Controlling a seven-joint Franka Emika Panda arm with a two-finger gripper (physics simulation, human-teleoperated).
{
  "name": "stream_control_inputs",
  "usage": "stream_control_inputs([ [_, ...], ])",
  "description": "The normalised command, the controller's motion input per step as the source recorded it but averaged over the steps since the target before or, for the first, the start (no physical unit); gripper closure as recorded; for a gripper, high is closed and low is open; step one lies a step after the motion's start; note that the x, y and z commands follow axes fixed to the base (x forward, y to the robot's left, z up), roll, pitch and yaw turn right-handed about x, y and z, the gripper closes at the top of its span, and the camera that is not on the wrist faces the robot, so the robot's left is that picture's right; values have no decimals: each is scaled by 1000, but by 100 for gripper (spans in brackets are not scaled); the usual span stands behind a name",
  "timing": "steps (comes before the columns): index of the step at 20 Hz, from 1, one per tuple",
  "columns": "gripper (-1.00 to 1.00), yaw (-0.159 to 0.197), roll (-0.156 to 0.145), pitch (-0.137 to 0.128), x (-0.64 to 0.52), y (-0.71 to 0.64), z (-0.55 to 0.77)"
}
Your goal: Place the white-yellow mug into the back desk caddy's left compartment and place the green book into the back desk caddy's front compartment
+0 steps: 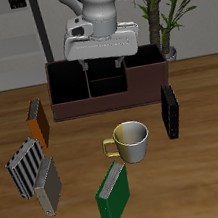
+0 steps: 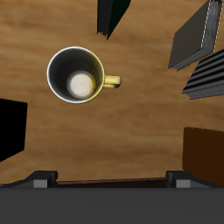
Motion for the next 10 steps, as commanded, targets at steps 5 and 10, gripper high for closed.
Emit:
stream_control_inputs([
  [5,-100,1,29,-5,172,243,-170],
  [10,-100,14,23,-4,174,226,-126],
])
